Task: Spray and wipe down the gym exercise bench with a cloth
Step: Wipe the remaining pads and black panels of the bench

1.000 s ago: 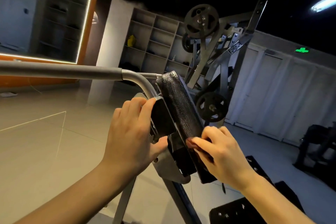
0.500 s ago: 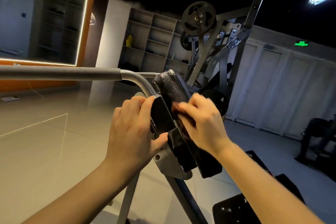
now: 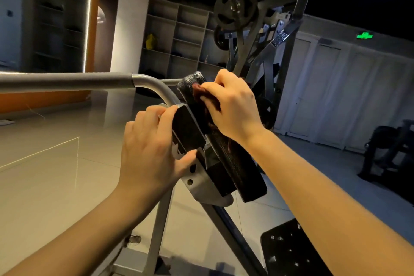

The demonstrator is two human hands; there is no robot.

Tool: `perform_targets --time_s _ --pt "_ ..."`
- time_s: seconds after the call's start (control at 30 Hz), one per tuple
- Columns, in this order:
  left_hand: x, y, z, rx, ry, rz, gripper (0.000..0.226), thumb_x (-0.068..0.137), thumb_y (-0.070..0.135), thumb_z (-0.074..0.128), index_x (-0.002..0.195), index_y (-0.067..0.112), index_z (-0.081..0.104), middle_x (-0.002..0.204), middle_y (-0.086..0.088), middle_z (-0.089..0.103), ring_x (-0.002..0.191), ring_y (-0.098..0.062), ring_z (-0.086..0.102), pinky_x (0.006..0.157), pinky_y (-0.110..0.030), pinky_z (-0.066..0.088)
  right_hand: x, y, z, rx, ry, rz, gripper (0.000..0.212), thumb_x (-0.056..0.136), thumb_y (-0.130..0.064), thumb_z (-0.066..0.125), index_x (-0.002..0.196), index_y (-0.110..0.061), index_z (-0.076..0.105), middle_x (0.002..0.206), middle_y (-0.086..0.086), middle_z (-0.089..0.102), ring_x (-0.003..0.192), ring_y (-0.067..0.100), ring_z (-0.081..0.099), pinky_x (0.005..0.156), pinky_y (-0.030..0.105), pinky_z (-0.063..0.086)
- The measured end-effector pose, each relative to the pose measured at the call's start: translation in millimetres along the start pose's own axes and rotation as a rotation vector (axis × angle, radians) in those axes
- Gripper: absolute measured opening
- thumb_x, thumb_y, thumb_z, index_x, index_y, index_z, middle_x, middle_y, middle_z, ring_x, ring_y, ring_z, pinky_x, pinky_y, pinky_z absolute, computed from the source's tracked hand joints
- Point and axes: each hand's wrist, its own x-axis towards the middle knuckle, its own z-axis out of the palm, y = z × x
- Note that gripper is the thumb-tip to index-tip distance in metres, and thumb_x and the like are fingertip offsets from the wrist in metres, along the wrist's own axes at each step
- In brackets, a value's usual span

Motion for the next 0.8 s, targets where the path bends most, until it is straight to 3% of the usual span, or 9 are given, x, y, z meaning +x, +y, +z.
perform_targets --time_s 0.3,0.4,0.6,0.8 --pt "-4 5 10 -0.057 0.043 -0.033 0.082 0.073 0.048 0.083 0.137 0.007 0.053 0.124 -0.015 0.052 0.106 -0.030 0.046 0.082 -0.039 0.039 -228 3 -34 0.035 -0.277 0.100 0.021 0.097 -0.025 0.066 0.112 -0.012 0.072 0.096 0.000 0.055 0.078 0.016 0.051 0.068 0.023 0.040" --pt "-5 5 10 -0.061 0.038 -0.039 0.081 0.075 0.048 0.082 0.138 0.008 0.052 0.124 -0.014 0.051 0.106 -0.029 0.046 0.082 -0.040 0.042 -210 3 -29 0.025 -0.214 0.105 0.022 0.100 -0.027 0.059 0.106 -0.010 0.072 0.093 0.001 0.054 0.077 0.015 0.048 0.066 0.025 0.041" --pt "-1 -2 4 -0.012 -0.015 0.002 0.086 0.075 0.053 0.082 0.140 0.007 0.050 0.125 -0.017 0.052 0.107 -0.031 0.046 0.081 -0.042 0.042 -85 -3 0 0.041 0.041 0.138 0.024 0.100 -0.027 0.063 0.109 -0.007 0.072 0.095 0.010 0.060 0.083 0.022 0.055 0.069 0.035 0.049" --pt "-3 0 6 -0.018 0.001 -0.007 0.088 0.074 0.048 0.085 0.142 0.006 0.049 0.127 -0.018 0.050 0.110 -0.032 0.046 0.084 -0.045 0.045 -210 -2 -9 0.103 -0.059 0.260 0.023 0.099 -0.028 0.064 0.114 -0.011 0.064 0.103 0.004 0.059 0.089 0.017 0.057 0.075 0.035 0.054"
